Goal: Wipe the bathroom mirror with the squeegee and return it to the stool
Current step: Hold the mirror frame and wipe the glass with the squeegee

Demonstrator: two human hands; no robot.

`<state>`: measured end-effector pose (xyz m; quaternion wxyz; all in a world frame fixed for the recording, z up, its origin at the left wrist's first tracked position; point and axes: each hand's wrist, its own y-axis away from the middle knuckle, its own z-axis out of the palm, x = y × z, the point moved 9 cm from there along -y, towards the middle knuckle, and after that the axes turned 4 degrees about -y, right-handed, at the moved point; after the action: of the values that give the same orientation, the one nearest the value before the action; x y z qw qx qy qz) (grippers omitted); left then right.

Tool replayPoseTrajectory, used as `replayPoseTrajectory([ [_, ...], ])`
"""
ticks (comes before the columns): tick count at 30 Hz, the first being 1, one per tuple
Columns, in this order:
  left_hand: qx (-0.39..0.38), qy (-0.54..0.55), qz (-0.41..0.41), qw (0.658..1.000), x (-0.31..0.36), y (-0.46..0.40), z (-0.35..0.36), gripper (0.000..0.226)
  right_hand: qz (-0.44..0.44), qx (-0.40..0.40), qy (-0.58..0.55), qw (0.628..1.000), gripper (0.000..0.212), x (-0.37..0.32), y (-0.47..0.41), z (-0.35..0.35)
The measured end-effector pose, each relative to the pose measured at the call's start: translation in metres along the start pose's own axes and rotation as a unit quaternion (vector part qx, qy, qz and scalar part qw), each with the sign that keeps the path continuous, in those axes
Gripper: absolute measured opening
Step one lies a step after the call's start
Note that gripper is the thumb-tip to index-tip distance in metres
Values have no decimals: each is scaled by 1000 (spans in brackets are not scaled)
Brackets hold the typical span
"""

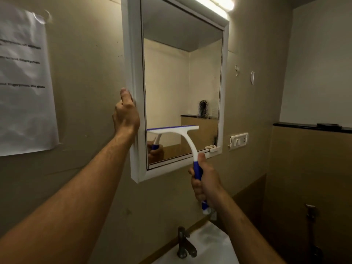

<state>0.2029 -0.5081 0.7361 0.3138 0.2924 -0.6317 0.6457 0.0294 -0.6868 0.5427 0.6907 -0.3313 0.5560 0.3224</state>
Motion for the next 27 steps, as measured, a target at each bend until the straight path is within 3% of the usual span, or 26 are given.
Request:
replayPoseTrajectory([
  [2,-8,9,-3,1000,9,-2,0,73,-1,-1,-7,1000,64,-4,-3,3],
  [9,-7,12,5,1000,30,-21,0,56,36,13,-29,999,67,62,12,-13],
  [15,22,3,53,998,85,-53,-4,55,-105,-22,-85,991,61,-69,-7,21],
  [18,29,-9,61,998,103,-64,-2,55,-124,-27,-82,989,61,-118,-18,39],
  [22,29,-10,57,998,105,-71,2,48,-95,-41,-79,991,61,-100,-26,44],
  [27,11,31,76,997,119,-81,4,62,-113,-49,-61,990,62,-80,-28,37],
])
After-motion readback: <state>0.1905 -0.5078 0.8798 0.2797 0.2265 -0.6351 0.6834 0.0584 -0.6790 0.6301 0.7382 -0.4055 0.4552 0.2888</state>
